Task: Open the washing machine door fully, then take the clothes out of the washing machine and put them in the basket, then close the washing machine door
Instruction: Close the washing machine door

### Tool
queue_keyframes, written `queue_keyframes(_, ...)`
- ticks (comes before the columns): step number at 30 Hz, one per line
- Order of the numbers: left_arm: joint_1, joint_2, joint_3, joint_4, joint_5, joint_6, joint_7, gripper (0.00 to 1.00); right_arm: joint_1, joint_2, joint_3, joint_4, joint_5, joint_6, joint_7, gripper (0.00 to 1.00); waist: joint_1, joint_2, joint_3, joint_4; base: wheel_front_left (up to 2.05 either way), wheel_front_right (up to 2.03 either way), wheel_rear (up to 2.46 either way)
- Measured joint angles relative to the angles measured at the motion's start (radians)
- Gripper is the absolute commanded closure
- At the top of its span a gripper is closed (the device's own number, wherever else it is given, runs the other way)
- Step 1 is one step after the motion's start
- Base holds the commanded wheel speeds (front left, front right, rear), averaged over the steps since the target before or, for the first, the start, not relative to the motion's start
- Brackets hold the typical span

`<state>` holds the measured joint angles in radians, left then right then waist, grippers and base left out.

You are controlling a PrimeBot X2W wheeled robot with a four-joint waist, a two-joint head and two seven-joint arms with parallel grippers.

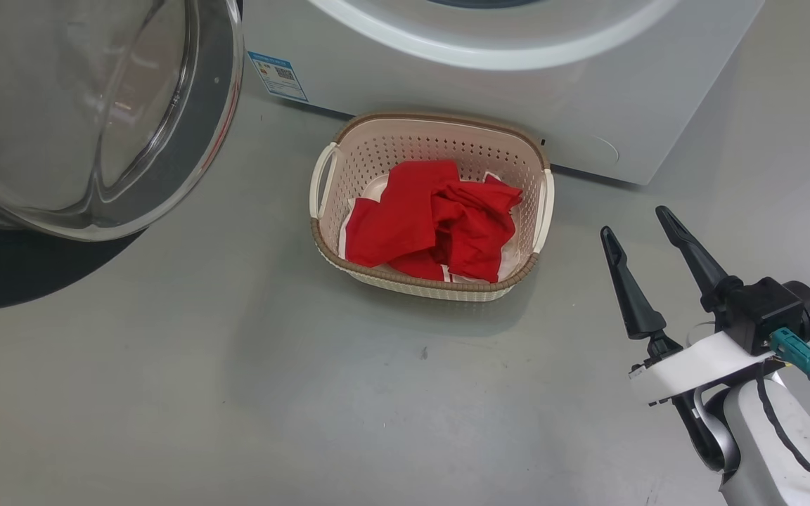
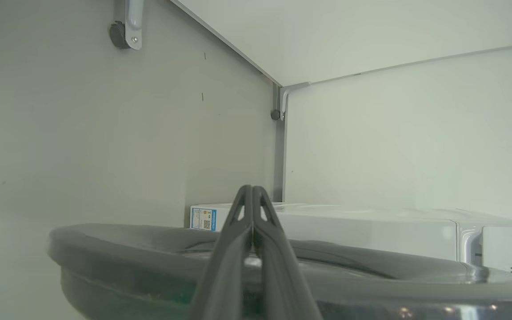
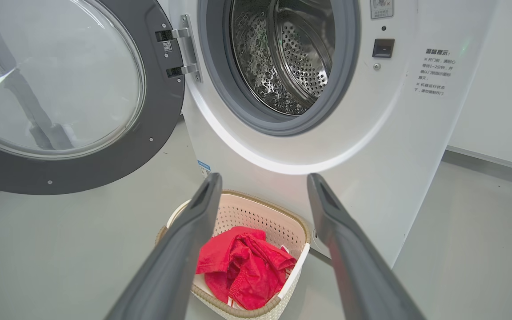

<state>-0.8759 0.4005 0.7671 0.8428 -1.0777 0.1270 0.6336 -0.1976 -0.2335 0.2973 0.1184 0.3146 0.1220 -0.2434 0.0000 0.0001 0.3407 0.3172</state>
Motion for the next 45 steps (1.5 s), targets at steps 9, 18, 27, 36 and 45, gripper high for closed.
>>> queue_keyframes(9,0.001,-0.010,-0.063,0.000,0.008,-0.002,0.102,1.00,0.000,0.003,-0.002,0.006,0.001,0.000,0.000,0.00,0.0000,0.0000,-0.009,0.003,0.00,0.00,0.00)
queue_keyframes(18,0.037,-0.029,-0.114,-0.017,0.011,-0.062,0.200,1.00,0.000,0.012,-0.005,0.013,0.001,0.000,-0.001,0.00,0.0000,0.0000,-0.021,0.008,0.00,0.00,0.00)
queue_keyframes(27,0.086,-0.081,-0.143,-0.046,-0.012,-0.134,0.309,1.00,0.000,0.021,-0.006,0.021,0.002,0.000,-0.001,0.00,0.0000,0.0000,-0.039,0.013,0.00,0.00,0.00)
queue_keyframes(36,0.145,-0.140,-0.151,-0.088,-0.072,-0.201,0.414,1.00,0.000,0.032,-0.006,0.028,0.002,0.000,-0.001,0.00,0.0000,0.0000,-0.057,0.015,0.00,0.00,0.00)
queue_keyframes(45,0.193,-0.199,-0.165,-0.147,-0.107,-0.225,0.494,1.00,0.000,0.037,-0.008,0.033,0.002,0.000,-0.009,0.00,0.0000,0.0000,-0.071,0.017,0.00,0.00,0.00)
